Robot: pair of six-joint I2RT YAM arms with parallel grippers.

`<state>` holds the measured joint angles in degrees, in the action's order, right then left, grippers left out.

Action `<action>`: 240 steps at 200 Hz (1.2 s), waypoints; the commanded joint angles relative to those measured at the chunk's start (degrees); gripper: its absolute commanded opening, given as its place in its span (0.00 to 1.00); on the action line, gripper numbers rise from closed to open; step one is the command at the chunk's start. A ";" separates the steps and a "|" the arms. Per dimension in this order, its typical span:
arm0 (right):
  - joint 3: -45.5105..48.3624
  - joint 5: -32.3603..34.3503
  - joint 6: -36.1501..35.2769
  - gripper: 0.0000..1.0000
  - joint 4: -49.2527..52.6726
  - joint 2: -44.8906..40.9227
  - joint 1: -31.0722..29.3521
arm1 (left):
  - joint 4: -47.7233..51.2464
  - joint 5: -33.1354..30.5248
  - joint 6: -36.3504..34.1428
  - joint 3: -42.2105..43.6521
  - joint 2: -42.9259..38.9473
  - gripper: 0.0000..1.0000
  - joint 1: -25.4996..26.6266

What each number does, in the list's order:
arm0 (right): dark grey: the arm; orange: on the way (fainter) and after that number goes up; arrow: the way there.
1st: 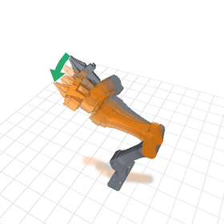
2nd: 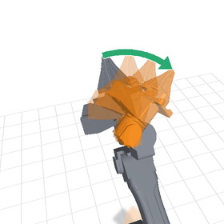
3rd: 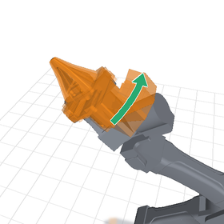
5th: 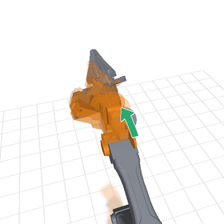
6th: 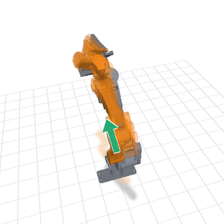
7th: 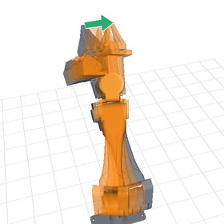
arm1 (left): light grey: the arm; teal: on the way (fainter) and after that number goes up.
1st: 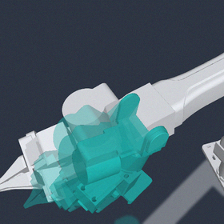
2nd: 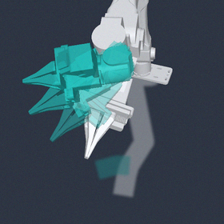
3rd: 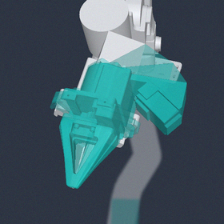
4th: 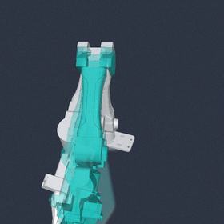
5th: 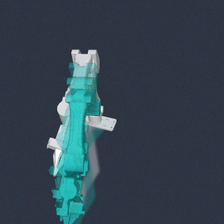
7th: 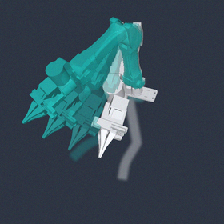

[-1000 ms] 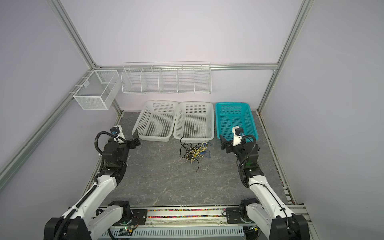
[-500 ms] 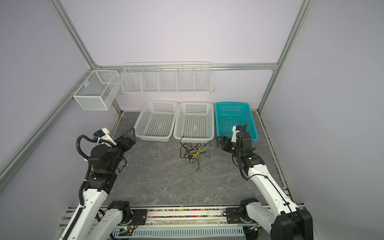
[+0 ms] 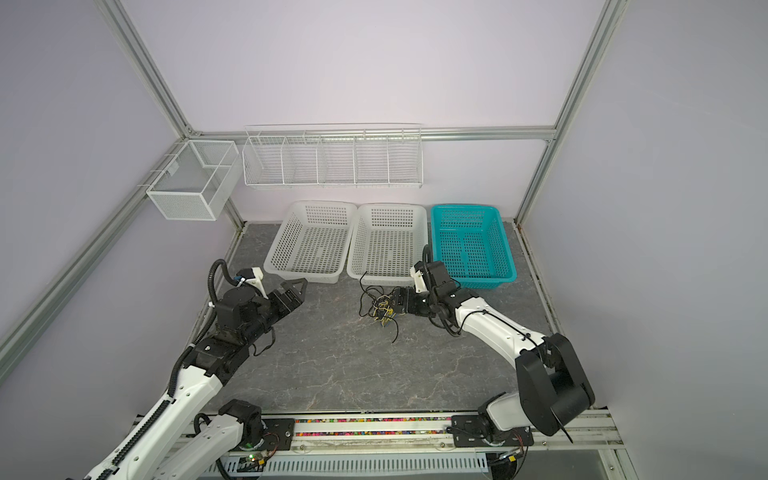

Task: Untangle the cables
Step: 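Reach both grippers toward the tangled cable bundle and grasp it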

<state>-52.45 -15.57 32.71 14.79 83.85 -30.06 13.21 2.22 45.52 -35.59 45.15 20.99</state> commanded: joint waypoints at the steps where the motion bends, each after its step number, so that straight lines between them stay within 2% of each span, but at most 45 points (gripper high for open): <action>1: -3.05 1.41 1.23 0.88 -1.31 3.71 -1.52 | 1.23 0.03 3.59 2.37 -1.06 1.00 0.84; 33: -5.23 3.62 2.28 0.79 -2.14 10.57 -2.65 | 1.15 1.45 5.02 4.39 -1.13 0.99 1.50; 52: -4.49 4.15 2.84 0.77 -4.06 12.60 -3.03 | 1.72 2.48 5.34 5.02 -1.21 0.97 1.63; 92: -5.21 3.92 2.12 0.65 -4.72 15.28 -5.06 | 0.75 3.91 7.58 8.00 -1.48 0.95 2.43; 145: -5.81 2.22 0.69 0.33 -6.11 17.61 -10.08 | -0.51 6.62 11.34 11.89 -1.71 0.94 4.39; 195: -4.28 -1.73 -1.11 0.17 -11.09 15.31 -13.74 | -4.94 5.26 15.94 16.23 -3.83 0.94 10.63; 229: -1.34 -5.19 -0.98 0.12 -16.45 12.04 -14.08 | -12.63 4.66 19.78 19.46 -2.26 0.94 15.16; 240: -0.41 -6.40 -0.81 0.11 -18.39 11.16 -14.10 | -14.33 4.25 20.15 19.60 0.52 0.94 16.76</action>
<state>-55.40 -17.89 32.14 2.20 98.61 -43.99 5.72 7.70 61.93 -16.86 42.85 34.89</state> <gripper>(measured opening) 0.130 0.942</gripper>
